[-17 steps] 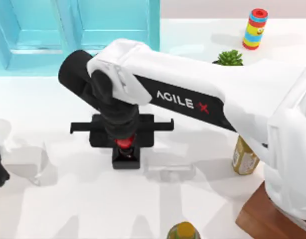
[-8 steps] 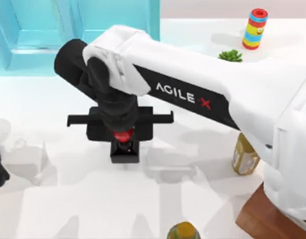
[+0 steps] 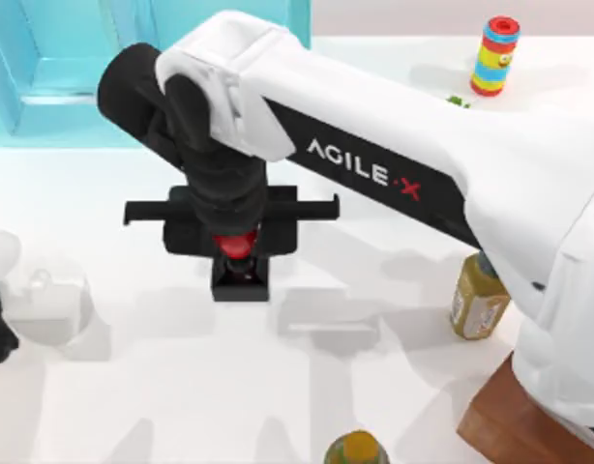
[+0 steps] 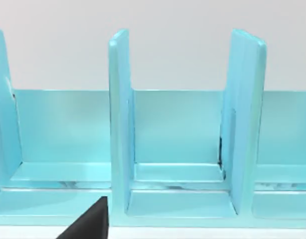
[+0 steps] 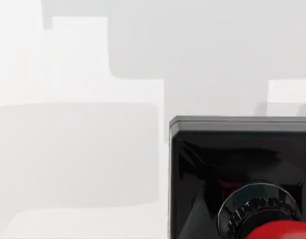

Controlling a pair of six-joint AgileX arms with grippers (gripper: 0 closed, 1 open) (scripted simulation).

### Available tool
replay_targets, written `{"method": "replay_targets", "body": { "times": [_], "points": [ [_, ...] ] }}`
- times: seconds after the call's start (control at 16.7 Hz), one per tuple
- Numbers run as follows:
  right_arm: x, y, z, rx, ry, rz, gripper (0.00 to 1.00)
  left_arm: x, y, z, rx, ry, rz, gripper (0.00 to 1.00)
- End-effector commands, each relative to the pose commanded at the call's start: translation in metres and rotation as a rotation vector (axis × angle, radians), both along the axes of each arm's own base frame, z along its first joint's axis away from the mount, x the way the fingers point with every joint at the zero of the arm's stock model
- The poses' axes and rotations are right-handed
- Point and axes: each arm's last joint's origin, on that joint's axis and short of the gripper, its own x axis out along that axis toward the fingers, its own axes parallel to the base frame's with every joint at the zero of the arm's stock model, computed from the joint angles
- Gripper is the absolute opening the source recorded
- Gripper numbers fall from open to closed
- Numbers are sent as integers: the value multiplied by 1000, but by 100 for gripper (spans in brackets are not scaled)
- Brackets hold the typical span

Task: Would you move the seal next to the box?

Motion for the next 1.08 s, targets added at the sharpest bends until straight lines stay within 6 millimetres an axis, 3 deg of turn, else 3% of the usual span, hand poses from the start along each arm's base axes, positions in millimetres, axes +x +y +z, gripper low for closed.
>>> {"method": "replay_targets", "body": {
  "times": [0.12, 0.3, 0.42, 0.6, 0.84, 0.96, 1.08],
  "points": [
    [4, -6, 3, 1, 3, 0, 0, 0, 0, 0, 0, 0, 0, 100],
    [27, -47, 19, -1, 18, 5, 0, 0, 0, 0, 0, 0, 0, 100],
    [43, -91, 33, -6, 31, 11, 0, 0, 0, 0, 0, 0, 0, 100],
    [59, -178, 60, -2, 23, -8, 0, 0, 0, 0, 0, 0, 0, 100],
    [39, -295, 86, -2, 11, -27, 0, 0, 0, 0, 0, 0, 0, 100],
    [22, -331, 90, 3, 14, -18, 0, 0, 0, 0, 0, 0, 0, 100],
    [10, -350, 91, 12, 10, -7, 0, 0, 0, 0, 0, 0, 0, 100]
  ]
}}
